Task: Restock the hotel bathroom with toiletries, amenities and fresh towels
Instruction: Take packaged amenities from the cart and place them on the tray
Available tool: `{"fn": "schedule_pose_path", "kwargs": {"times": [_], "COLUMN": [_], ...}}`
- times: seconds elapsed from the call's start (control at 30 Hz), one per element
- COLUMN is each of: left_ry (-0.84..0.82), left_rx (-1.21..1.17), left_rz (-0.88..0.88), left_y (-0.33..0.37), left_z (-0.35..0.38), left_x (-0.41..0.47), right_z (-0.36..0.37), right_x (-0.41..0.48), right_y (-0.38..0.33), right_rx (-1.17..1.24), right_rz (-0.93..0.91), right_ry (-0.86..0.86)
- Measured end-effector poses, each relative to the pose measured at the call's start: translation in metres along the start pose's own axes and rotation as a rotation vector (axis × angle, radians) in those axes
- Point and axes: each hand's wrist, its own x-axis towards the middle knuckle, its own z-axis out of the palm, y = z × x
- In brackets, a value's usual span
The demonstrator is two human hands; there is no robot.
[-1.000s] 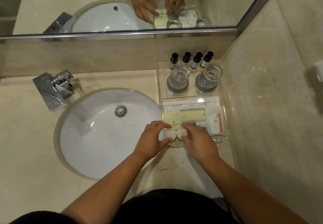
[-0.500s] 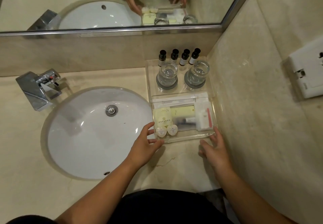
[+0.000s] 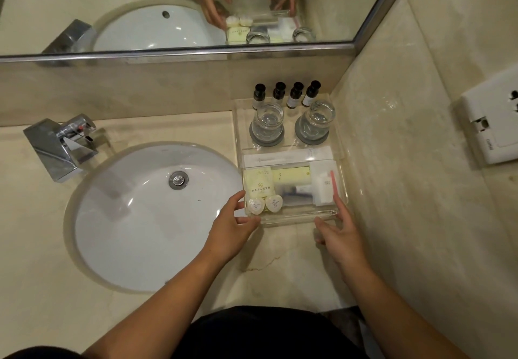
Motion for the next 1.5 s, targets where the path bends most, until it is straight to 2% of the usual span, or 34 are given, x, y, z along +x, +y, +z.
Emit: {"fn": "schedule_pose_path", "kwargs": {"times": [0.37, 0.77, 1.0, 1.07, 1.13, 1.27, 1.37, 1.5], "left_ry": [0.053, 0.186, 0.182, 0.24, 0.307, 0.176, 0.095, 0.091], "left_rx": [0.064, 0.109, 0.141, 0.245, 0.44, 0.701, 0.817, 0.833], "left_rz": [0.03, 0.045, 0.076, 0.18, 0.361, 0.7, 0.748, 0.724], "left_y": [0.005, 0.012, 0.013, 0.014, 0.013, 0.013, 0.008, 0.011], "left_z": [-0.001, 0.006, 0.004, 0.004, 0.006, 0.016, 0.023, 0.021], "left_x": [0.024, 0.056, 0.065, 0.059, 0.054, 0.055, 0.06, 0.061], "right_z": [0.007, 0.023, 0.029, 0.029, 0.03, 0.032, 0.032, 0.034], "right_x": [0.011, 0.033, 0.046, 0.047, 0.047, 0.047, 0.044, 0.036], "right_y": [-0.022, -0.036, -0.037, -0.036, -0.034, -0.031, -0.032, -0.035], "right_rx": [-0.009, 0.073, 0.037, 0.039, 0.043, 0.038, 0.027, 0.016], "right_rz": [-0.021, -0.037, -0.054, -0.059, -0.065, -0.055, -0.053, -0.061], "right_ry": [-0.076, -0.108, -0.114, -0.109, -0.1, -0.087, -0.087, -0.104]}}
